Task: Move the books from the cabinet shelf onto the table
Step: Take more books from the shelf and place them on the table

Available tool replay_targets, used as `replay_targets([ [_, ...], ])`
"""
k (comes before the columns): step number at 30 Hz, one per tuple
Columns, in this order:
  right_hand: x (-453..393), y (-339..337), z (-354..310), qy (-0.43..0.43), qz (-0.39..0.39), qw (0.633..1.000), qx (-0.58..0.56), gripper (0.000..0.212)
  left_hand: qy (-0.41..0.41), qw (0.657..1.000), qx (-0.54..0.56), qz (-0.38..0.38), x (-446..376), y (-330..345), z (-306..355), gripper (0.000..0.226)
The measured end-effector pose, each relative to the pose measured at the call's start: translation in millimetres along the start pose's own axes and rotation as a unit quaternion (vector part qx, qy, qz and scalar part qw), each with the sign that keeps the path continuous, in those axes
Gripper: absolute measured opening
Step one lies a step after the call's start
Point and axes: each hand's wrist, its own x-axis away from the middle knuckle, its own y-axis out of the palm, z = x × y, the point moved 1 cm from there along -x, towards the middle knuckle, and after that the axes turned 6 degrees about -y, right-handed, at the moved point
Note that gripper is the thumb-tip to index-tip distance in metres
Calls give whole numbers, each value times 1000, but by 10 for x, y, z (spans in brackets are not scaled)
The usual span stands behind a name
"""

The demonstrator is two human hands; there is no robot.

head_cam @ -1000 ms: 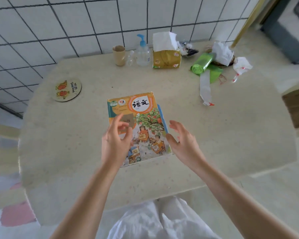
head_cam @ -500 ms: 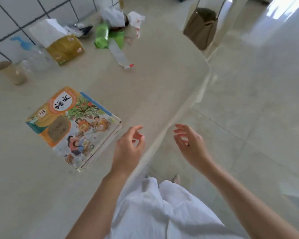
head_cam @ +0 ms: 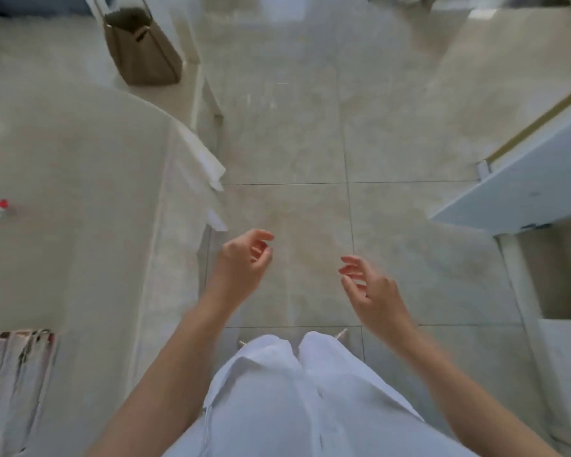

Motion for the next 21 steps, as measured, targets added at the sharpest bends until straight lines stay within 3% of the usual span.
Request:
replay_targets([
  [5,210,-884,792,52,44,998,-11,32,28,998,18,-52,-214,1094,810,17],
  [9,379,-1518,1265,104,122,986,-46,30,53,988,7,-143,-245,1884,1378,19],
  [12,508,-1968,1568,149,184,969,-73,30,82,973,1,-215,-306,2418,1849,20],
  [18,618,-2711,2154,218,307,919,-119,29,139,946,-18,-293,-562,3345,2777,32],
  [21,582,-3075,2422,242,346,898,-127,28,156,933,-4,-324,-719,3761,3201,27],
])
